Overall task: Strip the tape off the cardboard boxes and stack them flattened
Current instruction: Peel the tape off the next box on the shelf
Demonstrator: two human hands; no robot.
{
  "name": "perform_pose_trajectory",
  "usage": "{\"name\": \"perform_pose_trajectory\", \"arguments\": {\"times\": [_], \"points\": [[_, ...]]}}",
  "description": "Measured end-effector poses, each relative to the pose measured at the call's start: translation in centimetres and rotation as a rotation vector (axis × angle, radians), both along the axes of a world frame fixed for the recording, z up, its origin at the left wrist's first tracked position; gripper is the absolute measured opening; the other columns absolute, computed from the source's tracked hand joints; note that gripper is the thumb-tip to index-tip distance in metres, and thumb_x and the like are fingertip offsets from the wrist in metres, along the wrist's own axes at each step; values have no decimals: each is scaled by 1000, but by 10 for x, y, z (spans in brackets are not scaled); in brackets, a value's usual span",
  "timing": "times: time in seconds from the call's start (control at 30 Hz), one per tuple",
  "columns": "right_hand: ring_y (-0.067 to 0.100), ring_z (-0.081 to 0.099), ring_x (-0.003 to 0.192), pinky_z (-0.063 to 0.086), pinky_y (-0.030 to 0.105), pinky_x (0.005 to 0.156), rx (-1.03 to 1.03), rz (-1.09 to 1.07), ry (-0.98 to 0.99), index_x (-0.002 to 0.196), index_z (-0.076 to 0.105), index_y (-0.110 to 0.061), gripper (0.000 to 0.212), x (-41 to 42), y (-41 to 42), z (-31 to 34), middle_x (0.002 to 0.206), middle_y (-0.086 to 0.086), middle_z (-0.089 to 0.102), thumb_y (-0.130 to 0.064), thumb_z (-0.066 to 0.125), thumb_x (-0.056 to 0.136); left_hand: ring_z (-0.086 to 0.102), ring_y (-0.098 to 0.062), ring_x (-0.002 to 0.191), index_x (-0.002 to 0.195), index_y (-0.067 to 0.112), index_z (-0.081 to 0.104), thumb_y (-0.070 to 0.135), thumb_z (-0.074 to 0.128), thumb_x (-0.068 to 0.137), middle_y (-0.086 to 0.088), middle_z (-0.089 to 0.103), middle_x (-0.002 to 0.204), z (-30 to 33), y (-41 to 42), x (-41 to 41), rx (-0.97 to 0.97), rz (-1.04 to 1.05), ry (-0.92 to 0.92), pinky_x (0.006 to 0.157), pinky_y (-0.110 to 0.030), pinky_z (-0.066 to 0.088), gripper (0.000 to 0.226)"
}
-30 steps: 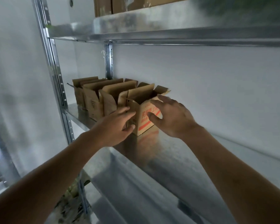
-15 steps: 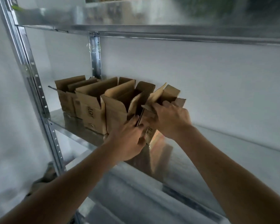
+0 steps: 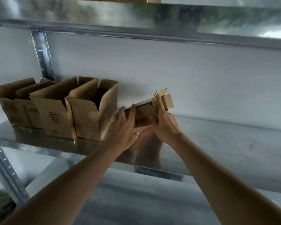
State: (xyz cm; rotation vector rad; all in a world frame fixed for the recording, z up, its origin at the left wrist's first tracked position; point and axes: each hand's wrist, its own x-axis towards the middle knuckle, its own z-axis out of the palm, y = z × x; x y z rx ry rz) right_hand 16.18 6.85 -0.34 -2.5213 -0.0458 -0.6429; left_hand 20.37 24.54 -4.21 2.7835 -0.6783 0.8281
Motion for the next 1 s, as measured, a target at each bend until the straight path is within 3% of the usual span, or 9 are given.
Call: {"name": "perform_pose_trajectory", "arguments": {"times": [0.1, 0.23, 0.33, 0.43, 0.63, 0.73, 0.8, 0.87, 1.0], "points": [[31, 60, 111, 38, 25, 80, 107, -25, -27, 163, -4, -42, 86, -19, -25, 3, 144, 10, 58, -11, 49, 102, 47, -44, 134, 163, 36, 0, 42, 78, 88, -27, 25, 156, 4, -28, -1, -204, -72, 100, 103, -50, 51, 108], [25, 53, 124, 45, 30, 95, 236, 0, -29, 163, -3, -43, 86, -49, -59, 8, 152, 4, 47, -5, 45, 103, 54, -39, 124, 158, 34, 29, 13, 79, 85, -18, 39, 144, 20, -71, -13, -454, -292, 252, 103, -43, 51, 91], [29, 48, 131, 46, 39, 105, 388, -49, -24, 163, -13, -32, 97, -74, -94, 3, 155, 7, 38, -12, 56, 98, 61, -35, 112, 147, 46, 41, -7, 70, 73, -8, 36, 137, 34, -101, -33, -491, -399, 255, 96, -46, 57, 96], [26, 23, 152, 27, 47, 125, 614, -28, -25, 160, -17, -41, 111, -102, -134, -3, 166, -2, 12, -39, 71, 92, 57, -33, 121, 148, 46, 41, -19, 66, 69, -4, 32, 141, 45, -139, -55, -405, -451, 165, 95, -43, 58, 105], [21, 33, 145, 36, 47, 120, 681, -166, -74, 161, 5, -45, 113, -159, -209, -10, 162, -10, 13, -60, 72, 71, 52, -39, 119, 147, 45, 43, -20, 61, 68, -3, 26, 151, 66, -229, -100, -182, -476, 88, 93, -54, 56, 104], [14, 62, 114, 56, 46, 97, 684, -211, -147, 122, 53, -60, 59, -186, -252, -20, 126, -8, 61, -43, 78, 71, 44, -36, 126, 146, 46, 44, -19, 65, 73, 0, 17, 160, 74, -270, -124, -52, -488, 41, 94, -53, 55, 100], [1, 67, 84, 59, 26, 71, 674, -221, -155, 94, 58, -67, 44, -202, -278, -23, 92, -21, 70, -41, 80, 66, 41, -35, 130, 147, 48, 43, -18, 65, 77, 0, 13, 163, 77, -296, -139, 37, -504, 30, 92, -52, 56, 99], [-4, 67, 77, 52, 14, 59, 705, -223, -118, 86, 58, -70, 45, -220, -296, -23, 86, -26, 70, -40, 82, 62, 43, -36, 130, 148, 49, 41, -18, 65, 79, -1, 12, 164, 77, -320, -155, 104, -509, 25, 90, -51, 57, 99], [1, 71, 76, 58, 20, 58, 796, -223, -56, 82, 63, -64, 42, -245, -321, -27, 81, -31, 70, -29, 82, 71, 37, -39, 135, 149, 50, 39, -18, 60, 83, -5, 11, 166, 73, -357, -181, 218, -524, -24, 87, -50, 58, 97]]}}
